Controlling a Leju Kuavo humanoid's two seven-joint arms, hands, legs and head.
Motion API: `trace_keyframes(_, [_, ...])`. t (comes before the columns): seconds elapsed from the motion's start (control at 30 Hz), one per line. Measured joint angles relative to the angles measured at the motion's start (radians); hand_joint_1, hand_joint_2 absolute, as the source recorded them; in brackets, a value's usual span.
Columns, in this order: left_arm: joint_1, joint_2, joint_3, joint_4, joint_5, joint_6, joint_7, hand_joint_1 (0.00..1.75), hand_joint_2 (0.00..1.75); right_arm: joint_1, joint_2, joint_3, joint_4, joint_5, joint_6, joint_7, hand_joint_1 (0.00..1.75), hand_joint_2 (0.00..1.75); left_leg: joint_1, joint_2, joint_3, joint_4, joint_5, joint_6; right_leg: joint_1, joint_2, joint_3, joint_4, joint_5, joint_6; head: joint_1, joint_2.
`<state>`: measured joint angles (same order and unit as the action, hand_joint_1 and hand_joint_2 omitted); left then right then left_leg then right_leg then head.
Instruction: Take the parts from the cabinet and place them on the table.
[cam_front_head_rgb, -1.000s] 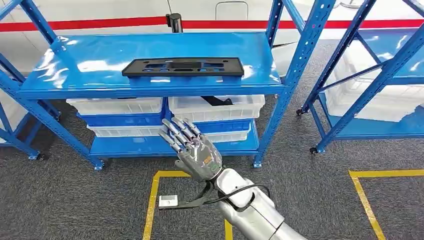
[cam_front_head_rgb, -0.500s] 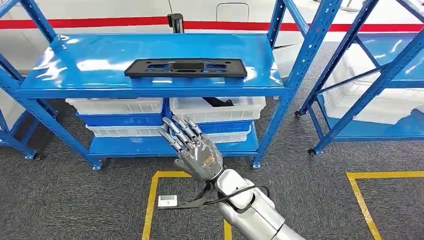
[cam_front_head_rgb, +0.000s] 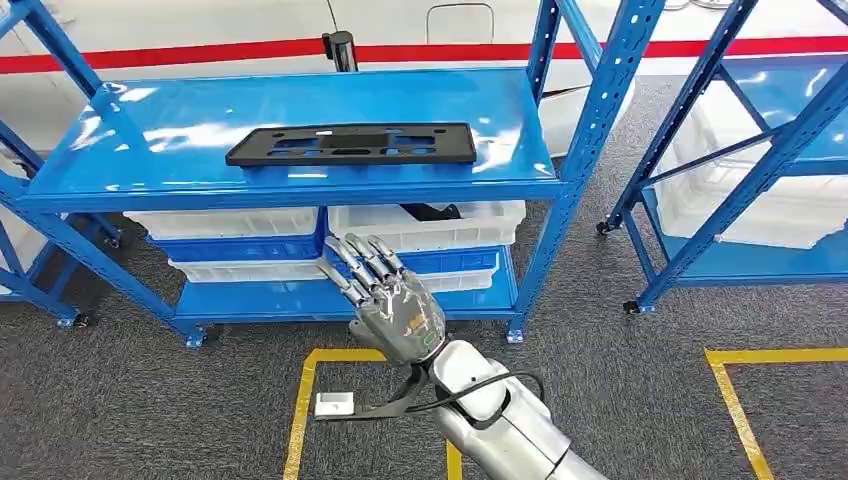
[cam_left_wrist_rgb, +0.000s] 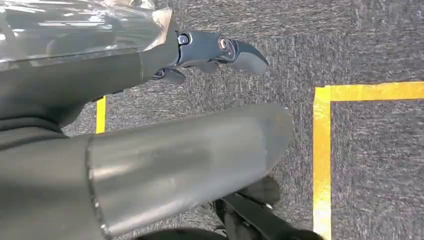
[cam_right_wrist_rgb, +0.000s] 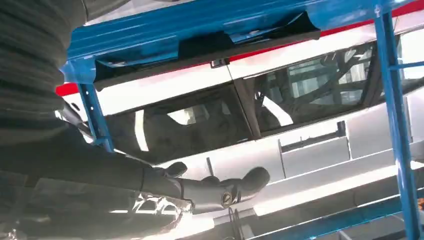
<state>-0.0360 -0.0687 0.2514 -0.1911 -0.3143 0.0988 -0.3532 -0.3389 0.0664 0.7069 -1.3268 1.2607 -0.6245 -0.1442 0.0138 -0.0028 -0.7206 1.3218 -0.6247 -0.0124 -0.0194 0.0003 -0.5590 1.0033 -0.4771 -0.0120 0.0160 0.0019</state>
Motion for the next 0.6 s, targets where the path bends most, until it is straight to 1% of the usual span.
trace_keyframes(0.03, [0.001,0.0,0.0,0.0,0.0,0.0,0.0,0.0,0.0,0.002,0.0,0.0,0.0,0.001,0.0,0.0,0.0,1.75,0.0,0.0,-0.015,0.005,0.018,0.002,0.001,0.0,0.005,0.0,-0.004,0.001,0.0,0.0])
trace_keyframes(0.07, [0.001,0.0,0.0,0.0,0.0,0.002,0.0,0.0,0.0,0.004,0.0,0.0,0.0,0.005,0.0,0.0,0.0,1.75,0.0,0.0,-0.004,-0.042,0.065,0.007,0.003,0.0,0.013,0.0,-0.01,0.001,0.0,0.0])
trace_keyframes(0.1, [0.0,0.0,0.001,0.0,0.0,0.002,0.0,0.0,0.0,0.005,0.001,0.0,0.0,0.006,0.0,0.0,0.0,1.75,-0.001,0.0,0.031,-0.127,0.124,0.013,0.004,0.0,0.023,0.0,-0.016,0.003,0.0,0.0])
trace_keyframes(0.13, [0.0,0.001,0.002,0.0,0.0,0.003,0.0,0.0,0.0,0.005,0.001,0.0,0.0,0.008,0.0,0.001,0.0,1.75,-0.003,0.0,0.073,-0.222,0.178,0.023,0.005,0.0,0.035,-0.001,-0.023,0.004,0.0,0.0])
trace_keyframes(0.17, [0.0,0.002,0.004,0.0,0.0,0.003,0.0,0.0,0.0,0.005,0.002,0.0,0.0,0.011,0.0,0.002,0.0,1.75,-0.008,0.007,0.106,-0.295,0.2,0.035,0.004,0.0,0.036,-0.003,-0.029,0.006,0.001,0.0])
trace_keyframes(0.2, [-0.002,0.002,0.006,0.0,0.0,0.002,0.0,0.0,0.0,0.005,0.002,0.0,0.0,0.013,0.0,0.003,0.0,1.75,-0.015,0.012,0.114,-0.303,0.18,0.038,0.015,0.0,0.044,-0.002,-0.034,0.013,0.002,0.0])
trace_keyframes(0.23, [-0.003,0.002,0.009,0.0,0.0,0.003,-0.001,0.0,0.0,0.006,0.002,0.0,0.0,0.014,0.0,0.004,0.0,1.75,-0.018,0.01,0.112,-0.306,0.179,0.041,0.011,-0.001,0.04,-0.006,-0.036,0.019,0.0,0.0])
trace_keyframes(0.27, [-0.003,0.001,0.01,0.0,0.0,0.003,-0.001,0.0,0.0,0.009,0.004,0.0,-0.001,0.017,0.0,0.005,0.0,1.75,-0.02,0.008,0.111,-0.314,0.177,0.048,0.012,-0.001,0.048,0.001,-0.029,0.026,0.001,0.0])
trace_keyframes(0.3, [-0.001,0.002,0.011,0.0,0.0,0.003,-0.001,0.0,0.0,0.012,0.004,0.0,-0.001,0.018,-0.001,0.005,0.0,1.75,-0.022,0.006,0.118,-0.319,0.175,0.054,0.016,-0.001,0.05,0.007,-0.023,0.037,0.001,0.0])
trace_keyframes(0.33, [0.0,0.001,0.011,0.0,-0.001,0.003,-0.001,0.0,0.0,0.012,0.004,0.0,-0.003,0.021,-0.001,0.006,0.0,1.75,-0.019,0.002,0.134,-0.326,0.178,0.06,0.017,-0.003,0.054,0.009,-0.026,0.039,0.001,0.0])
trace_keyframes(0.37, [0.0,0.001,0.011,0.0,-0.001,0.003,-0.001,0.0,0.0,0.011,0.003,-0.001,-0.003,0.023,-0.001,0.006,0.0,1.75,-0.014,0.001,0.147,-0.334,0.179,0.063,0.013,-0.002,0.04,0.03,-0.044,0.043,0.003,0.0])
trace_keyframes(0.4, [-0.002,0.001,0.011,0.0,-0.002,0.003,-0.001,0.0,0.0,0.008,0.004,-0.001,-0.003,0.023,-0.001,0.006,0.0,1.75,-0.013,-0.001,0.151,-0.335,0.176,0.067,0.014,-0.001,0.014,0.08,-0.065,0.039,0.003,0.0])
trace_keyframes(0.43, [-0.004,0.001,0.011,0.0,-0.003,0.002,0.0,0.0,0.0,0.008,0.004,-0.002,-0.003,0.024,-0.001,0.008,0.0,1.75,-0.013,-0.003,0.152,-0.335,0.174,0.071,0.013,0.0,-0.035,0.159,-0.094,0.032,0.004,0.0])
trace_keyframes(0.47, [-0.004,0.0,0.011,0.0,-0.003,0.0,0.0,0.0,0.0,0.011,0.003,-0.003,-0.003,0.024,-0.001,0.008,0.0,1.75,-0.014,-0.006,0.153,-0.335,0.17,0.073,0.01,0.0,-0.086,0.237,-0.122,0.032,0.003,0.0])
trace_keyframes(0.5, [-0.004,0.0,0.011,0.0,-0.004,-0.001,0.0,0.0,0.0,0.016,0.001,-0.003,-0.003,0.025,-0.001,0.008,0.0,1.75,-0.014,-0.007,0.156,-0.335,0.166,0.072,0.009,0.0,-0.13,0.298,-0.137,0.037,0.003,0.0])
trace_keyframes(0.53, [-0.003,-0.001,0.011,0.0,-0.004,-0.001,0.001,0.0,0.0,0.019,-0.001,-0.003,-0.003,0.026,-0.001,0.008,0.0,1.75,-0.014,-0.009,0.161,-0.334,0.161,0.071,0.009,0.0,-0.154,0.315,-0.133,0.045,0.003,0.0])
trace_keyframes(0.57, [-0.001,-0.001,0.011,0.0,-0.004,-0.001,0.001,0.0,0.0,0.02,-0.002,-0.003,-0.003,0.025,-0.001,0.008,0.0,1.75,-0.013,-0.012,0.17,-0.334,0.155,0.069,0.008,0.0,-0.15,0.28,-0.106,0.06,0.003,0.0])
trace_keyframes(0.6, [0.0,-0.002,0.011,0.0,-0.004,-0.002,0.001,0.0,0.0,0.02,-0.002,-0.003,-0.003,0.025,-0.001,0.008,0.0,1.75,-0.013,-0.014,0.183,-0.334,0.147,0.066,0.006,0.0,-0.119,0.197,-0.055,0.076,0.003,0.0])
